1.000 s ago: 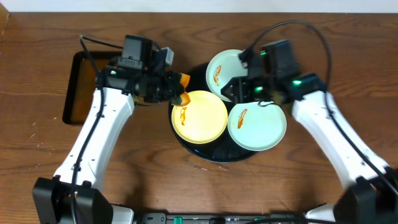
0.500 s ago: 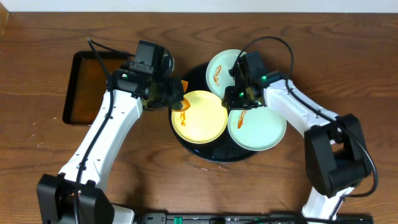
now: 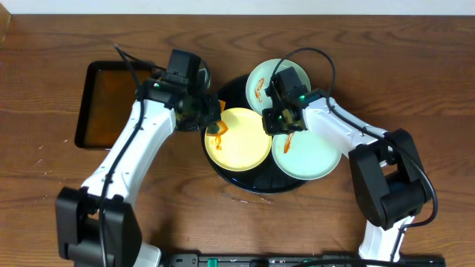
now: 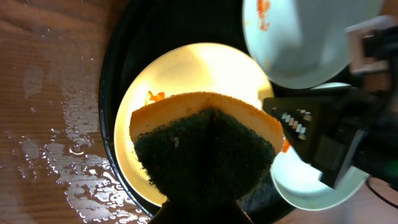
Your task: Clean dirty plates on tray and stack at the side
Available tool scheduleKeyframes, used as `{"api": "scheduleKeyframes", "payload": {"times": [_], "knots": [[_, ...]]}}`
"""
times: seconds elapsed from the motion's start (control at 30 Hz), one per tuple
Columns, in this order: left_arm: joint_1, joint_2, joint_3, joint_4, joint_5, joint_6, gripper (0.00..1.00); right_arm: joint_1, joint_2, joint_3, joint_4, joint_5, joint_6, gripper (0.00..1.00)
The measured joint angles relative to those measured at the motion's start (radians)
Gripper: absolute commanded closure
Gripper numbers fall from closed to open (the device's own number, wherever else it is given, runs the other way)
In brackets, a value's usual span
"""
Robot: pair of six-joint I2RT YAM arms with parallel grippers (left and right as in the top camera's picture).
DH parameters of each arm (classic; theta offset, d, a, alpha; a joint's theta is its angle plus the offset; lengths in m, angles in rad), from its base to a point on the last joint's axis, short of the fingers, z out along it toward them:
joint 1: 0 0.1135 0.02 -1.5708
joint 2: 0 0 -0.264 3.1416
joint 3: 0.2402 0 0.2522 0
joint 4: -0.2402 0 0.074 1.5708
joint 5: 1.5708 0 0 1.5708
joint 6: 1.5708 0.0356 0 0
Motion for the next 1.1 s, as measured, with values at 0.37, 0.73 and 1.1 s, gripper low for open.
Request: {"api": "scheduleKeyframes", "payload": {"times": [0.37, 0.73, 1.1], "knots": [[-0.071, 0.099, 0.0, 0.049, 0.0, 0.0, 0.92, 0.035, 0.0, 0.0, -0.001, 0.07, -0.003, 0.98], [-0.102, 0.17, 0.0, 0.097, 0.0, 0.0, 0.93, 0.037, 0.0, -0.006, 0.006, 0.076, -0.003, 0.99], [-0.117, 0.288, 0.0, 0.129, 0.0, -0.139, 0.93, 0.042, 0.0, -0.011, 0.014, 0.082, -0.003, 0.99]]}}
